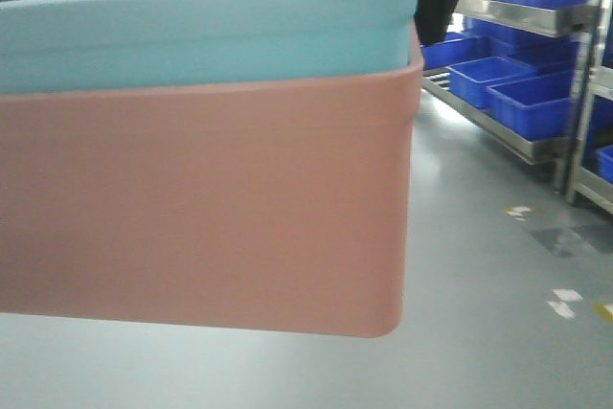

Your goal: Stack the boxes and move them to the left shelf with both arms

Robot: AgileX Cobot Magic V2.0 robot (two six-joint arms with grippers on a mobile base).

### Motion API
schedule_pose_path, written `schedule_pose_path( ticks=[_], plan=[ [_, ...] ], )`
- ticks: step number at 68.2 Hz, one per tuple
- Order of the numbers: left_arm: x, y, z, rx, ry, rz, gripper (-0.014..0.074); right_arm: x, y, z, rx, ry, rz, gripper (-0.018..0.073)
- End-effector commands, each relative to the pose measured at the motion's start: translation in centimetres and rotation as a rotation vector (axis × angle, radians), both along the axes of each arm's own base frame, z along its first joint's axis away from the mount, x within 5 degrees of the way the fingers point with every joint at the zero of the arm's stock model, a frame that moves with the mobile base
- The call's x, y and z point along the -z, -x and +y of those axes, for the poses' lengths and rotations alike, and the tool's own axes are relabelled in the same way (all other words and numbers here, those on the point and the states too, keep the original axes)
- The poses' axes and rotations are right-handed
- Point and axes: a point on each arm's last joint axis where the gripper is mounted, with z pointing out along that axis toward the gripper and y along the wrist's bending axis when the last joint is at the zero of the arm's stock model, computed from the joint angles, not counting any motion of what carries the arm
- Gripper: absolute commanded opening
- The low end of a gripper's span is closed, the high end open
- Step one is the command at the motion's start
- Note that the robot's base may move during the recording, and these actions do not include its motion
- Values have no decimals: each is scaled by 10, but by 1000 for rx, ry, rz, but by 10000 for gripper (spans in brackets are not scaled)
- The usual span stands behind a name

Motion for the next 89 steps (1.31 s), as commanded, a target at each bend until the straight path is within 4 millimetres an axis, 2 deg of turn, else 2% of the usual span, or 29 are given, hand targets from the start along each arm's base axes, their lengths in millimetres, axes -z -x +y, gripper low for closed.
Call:
schedule_pose_path(
  ticks=[1, 89],
  plan=[
    [-34, 6, -23, 33, 261, -114, -10, -32, 3, 12, -64, -209, -120, 53],
    [-34, 6, -23, 33, 261, -114, -10, -32, 3, 12, -64, -209, -120, 53]
  ],
)
